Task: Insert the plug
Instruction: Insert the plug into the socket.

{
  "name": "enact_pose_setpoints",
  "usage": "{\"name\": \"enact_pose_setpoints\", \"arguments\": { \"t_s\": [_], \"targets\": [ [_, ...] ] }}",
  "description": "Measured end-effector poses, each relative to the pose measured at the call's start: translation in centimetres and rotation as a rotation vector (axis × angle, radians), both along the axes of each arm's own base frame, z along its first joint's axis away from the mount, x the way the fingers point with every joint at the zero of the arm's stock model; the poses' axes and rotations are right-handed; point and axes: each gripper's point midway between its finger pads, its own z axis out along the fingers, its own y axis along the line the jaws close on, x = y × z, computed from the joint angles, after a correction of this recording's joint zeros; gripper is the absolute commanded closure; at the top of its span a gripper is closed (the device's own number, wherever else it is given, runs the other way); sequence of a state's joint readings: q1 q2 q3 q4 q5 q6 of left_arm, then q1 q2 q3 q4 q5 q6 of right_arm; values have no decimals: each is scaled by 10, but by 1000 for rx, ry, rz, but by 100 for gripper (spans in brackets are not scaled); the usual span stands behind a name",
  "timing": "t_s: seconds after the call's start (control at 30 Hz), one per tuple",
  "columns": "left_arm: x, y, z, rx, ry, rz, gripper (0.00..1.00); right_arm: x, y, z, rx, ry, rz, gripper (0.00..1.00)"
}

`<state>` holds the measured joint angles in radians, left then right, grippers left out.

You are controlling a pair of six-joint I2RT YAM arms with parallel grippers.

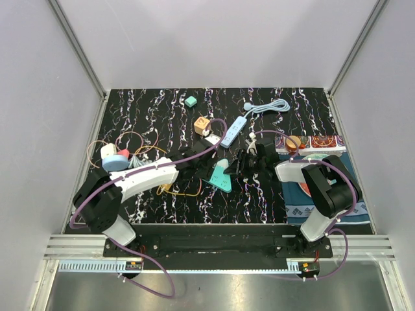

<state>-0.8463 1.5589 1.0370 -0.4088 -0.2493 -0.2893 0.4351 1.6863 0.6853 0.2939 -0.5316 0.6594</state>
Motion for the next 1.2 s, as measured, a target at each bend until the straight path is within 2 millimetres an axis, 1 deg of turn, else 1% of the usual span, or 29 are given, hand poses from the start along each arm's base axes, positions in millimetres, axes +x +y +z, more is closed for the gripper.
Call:
{"name": "enact_pose_setpoints", "arguments": {
  "t_s": [0.1,0.17,0.2,0.23,0.3,0.5,0.77,1.07,1.2],
  "targets": [
    [-1,-1,0,-3,3,-5,52,0,0,0,0,0,0,56],
    [-2,-2,0,-5,6,-7,60,0,0,0,0,0,0,57],
    [-2,-2,0,-5,6,-9,62,0,0,0,0,1,0,57],
    [-2,-2,-1,-4,7,-11,63,0,0,0,0,0,0,57],
    [-2,-3,-1,-5,10,-11,69,0,0,0,-1,0,-1,57],
    [2,-8,-3,9,16,-17,77,3,-3,-1,-11,-5,-17,58],
    [10,-16,-5,77,52,-29,79,6,-5,-1,-15,-9,-28,59],
    [10,-17,-7,103,68,-26,80,6,-5,-1,-16,-11,-27,60],
    [9,-16,-10,81,51,-9,79,6,-5,-1,-16,-11,-28,60]
  ]
}}
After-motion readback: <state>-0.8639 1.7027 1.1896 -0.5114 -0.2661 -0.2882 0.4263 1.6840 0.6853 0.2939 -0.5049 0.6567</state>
